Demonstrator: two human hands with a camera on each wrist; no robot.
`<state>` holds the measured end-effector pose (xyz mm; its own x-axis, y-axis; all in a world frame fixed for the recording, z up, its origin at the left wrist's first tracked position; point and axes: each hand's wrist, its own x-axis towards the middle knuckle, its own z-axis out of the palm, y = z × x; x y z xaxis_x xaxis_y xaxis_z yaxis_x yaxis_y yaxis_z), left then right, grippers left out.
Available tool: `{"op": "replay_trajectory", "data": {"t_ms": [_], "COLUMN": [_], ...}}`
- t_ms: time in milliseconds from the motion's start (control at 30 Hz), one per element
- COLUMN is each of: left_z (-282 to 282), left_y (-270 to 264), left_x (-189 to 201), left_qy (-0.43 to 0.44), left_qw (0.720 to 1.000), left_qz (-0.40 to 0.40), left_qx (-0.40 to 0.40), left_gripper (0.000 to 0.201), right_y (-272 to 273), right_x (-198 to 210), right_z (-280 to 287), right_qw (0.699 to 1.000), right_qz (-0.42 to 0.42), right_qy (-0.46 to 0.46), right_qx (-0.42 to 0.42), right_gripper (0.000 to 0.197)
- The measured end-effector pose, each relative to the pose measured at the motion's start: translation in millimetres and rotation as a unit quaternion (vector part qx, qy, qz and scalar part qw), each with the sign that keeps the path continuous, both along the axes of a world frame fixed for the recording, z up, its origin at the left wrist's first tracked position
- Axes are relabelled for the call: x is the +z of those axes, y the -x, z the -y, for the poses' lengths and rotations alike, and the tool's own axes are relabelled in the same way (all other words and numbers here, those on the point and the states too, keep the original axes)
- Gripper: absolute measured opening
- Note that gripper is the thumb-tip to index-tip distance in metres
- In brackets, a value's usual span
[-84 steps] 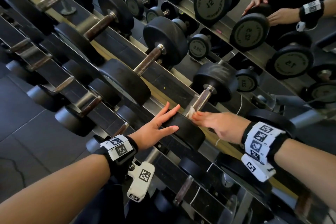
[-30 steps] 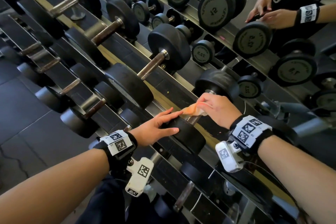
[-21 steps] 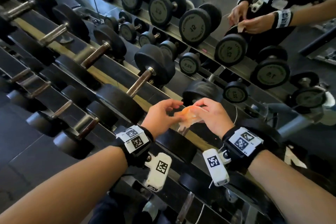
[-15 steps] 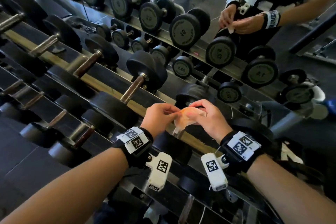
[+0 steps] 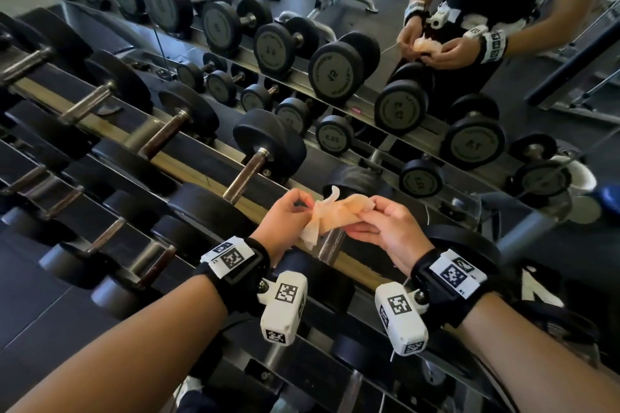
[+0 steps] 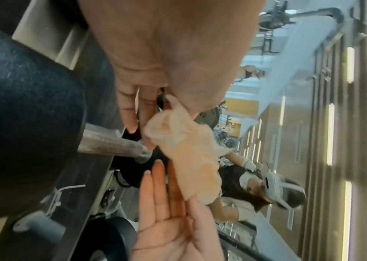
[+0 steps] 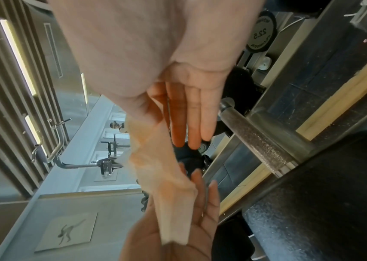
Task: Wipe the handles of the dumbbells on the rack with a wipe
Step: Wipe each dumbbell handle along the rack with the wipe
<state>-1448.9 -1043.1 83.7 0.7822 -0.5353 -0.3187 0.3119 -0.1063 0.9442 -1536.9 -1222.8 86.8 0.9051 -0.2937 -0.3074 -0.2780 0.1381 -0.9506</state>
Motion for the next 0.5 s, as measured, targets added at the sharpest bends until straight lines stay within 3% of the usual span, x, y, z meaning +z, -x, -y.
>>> {"op": "replay_trajectory", "data": {"t_ms": [67,133,233,300,400,500], "left_z": [3,4,3,6,14,17], "left_y": [2,1,-2,-1,0,1], "left_x": [6,11,6,2,-3,-4], "left_qy": [0.031,0.052,-0.012,-0.09,-0.141,-0.134], "left_qw": [0.996,0.992,0.998,0.979,0.964,0.972], "left_qz": [-0.085,-0.115,0.031,0.144,0.203,0.175], "left_qx": [0.011,0.016,-0.053,-0.109,-0.094,-0.077], "left_gripper": [0.012,0.013,0.039,0.057,0.036,0.02], "right_y": [-2,-3,-2,-2,0,3], "right_x": [1,3,7,11,11,13], "right_z": [-4,-5,-1,0,2,7], "right_qw": [1.0,0.999,0.999,0.998,0.997,0.995], "right_qz": [-0.017,-0.03,-0.037,-0.047,-0.052,-0.043], "right_qy": [-0.001,-0.003,0.001,0.016,0.042,0.072], "right_qx": [-0.007,-0.019,-0.034,-0.04,-0.048,-0.051], "right_gripper": [0.014,0.018,0.024,0.026,0.02,0.019]}}
